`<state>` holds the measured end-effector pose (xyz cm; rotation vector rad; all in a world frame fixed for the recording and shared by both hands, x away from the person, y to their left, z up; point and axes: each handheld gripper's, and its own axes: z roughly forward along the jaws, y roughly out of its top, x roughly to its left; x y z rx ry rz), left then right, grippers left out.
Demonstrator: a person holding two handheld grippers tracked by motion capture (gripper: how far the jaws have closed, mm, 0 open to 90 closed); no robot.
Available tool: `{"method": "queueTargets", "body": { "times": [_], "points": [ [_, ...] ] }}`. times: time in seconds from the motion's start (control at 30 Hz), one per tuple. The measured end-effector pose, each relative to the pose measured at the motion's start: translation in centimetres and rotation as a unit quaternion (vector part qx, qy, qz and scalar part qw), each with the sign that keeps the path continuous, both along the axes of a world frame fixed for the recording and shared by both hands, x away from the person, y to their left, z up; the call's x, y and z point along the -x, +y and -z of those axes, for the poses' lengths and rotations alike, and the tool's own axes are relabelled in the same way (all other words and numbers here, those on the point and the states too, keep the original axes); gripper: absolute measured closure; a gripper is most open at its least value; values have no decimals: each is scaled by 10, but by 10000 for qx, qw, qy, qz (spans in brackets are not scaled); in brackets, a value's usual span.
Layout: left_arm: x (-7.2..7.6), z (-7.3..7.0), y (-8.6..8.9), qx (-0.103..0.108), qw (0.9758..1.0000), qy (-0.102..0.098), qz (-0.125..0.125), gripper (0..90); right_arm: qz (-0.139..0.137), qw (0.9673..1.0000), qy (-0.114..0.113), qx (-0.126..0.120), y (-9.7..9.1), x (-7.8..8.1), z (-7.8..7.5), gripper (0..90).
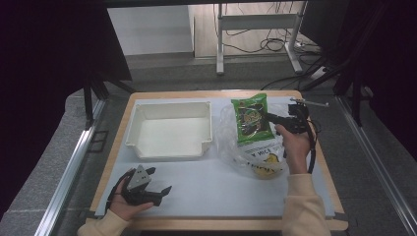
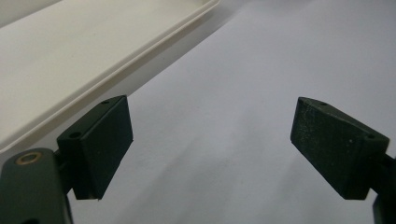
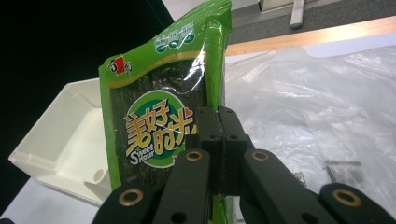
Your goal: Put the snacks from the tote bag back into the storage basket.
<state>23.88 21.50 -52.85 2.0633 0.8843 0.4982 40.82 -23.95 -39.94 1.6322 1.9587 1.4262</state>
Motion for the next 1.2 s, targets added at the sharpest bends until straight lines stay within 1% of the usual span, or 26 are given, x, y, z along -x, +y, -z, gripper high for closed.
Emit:
{"method": "queueTargets", "body": {
  "times": [0.33,0.6,0.83,1.2],
  "points": [
    [0,0,0,-17,10000,-7,0,128,-23,9999,-108,-82,6,1,-11,898],
    [0,0,-1,-24,10000,-2,-2,128,-78,9998,-125,-150,9,-1,-13,899],
    [0,0,0,-21,10000,0,-5,127,-121,9997,-154,-139,15,-2,-15,898],
    [0,0,0,-24,10000,3,-13,126,-217,9994,-196,-192,25,-4,-18,898]
  ]
}}
